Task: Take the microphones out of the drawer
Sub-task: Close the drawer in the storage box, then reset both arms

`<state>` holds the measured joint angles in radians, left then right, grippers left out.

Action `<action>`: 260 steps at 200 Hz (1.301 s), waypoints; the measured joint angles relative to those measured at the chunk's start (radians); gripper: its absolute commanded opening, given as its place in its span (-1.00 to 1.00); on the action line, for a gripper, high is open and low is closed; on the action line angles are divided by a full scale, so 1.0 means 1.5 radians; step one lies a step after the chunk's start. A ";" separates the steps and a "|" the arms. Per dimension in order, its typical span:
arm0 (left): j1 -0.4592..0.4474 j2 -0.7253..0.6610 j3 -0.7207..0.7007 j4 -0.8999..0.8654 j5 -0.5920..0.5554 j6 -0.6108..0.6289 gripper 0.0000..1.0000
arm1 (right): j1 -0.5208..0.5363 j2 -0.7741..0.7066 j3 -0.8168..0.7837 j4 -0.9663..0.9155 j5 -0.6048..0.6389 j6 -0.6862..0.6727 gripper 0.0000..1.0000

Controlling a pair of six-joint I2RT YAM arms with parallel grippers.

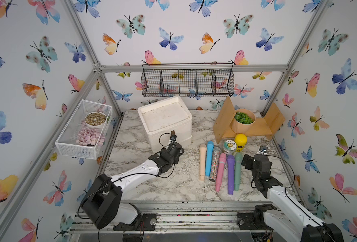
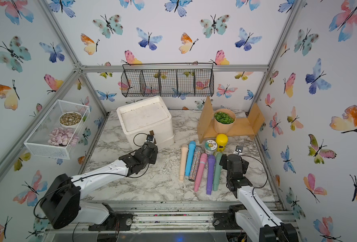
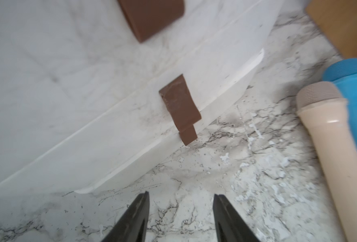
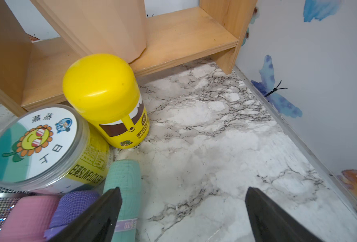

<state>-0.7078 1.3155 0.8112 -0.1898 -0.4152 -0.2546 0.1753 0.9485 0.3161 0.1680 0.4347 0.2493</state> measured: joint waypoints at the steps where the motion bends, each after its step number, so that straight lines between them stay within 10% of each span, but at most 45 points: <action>1: 0.000 0.000 0.000 0.000 0.000 0.000 0.24 | 0.000 0.003 -0.001 0.005 0.001 -0.002 0.98; 33: 0.031 -0.160 -0.069 -0.012 0.015 -0.005 0.87 | 0.000 0.076 -0.027 0.145 0.005 -0.052 0.98; 95: 0.249 -0.319 -0.211 0.044 -0.004 0.035 0.97 | 0.000 0.182 -0.115 0.446 0.007 -0.138 0.98; 146: 0.377 -0.217 -0.295 0.236 0.070 0.104 0.96 | 0.000 0.263 -0.106 0.584 0.007 -0.190 1.00; 260: 0.419 0.074 -0.418 0.805 0.110 0.140 0.97 | 0.000 0.393 -0.083 0.712 -0.074 -0.189 0.97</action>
<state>-0.0792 1.4265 0.1848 1.0183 -0.2497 -0.0441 0.1753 1.5379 0.1917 1.2366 0.3241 -0.0345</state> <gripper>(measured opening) 0.984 0.987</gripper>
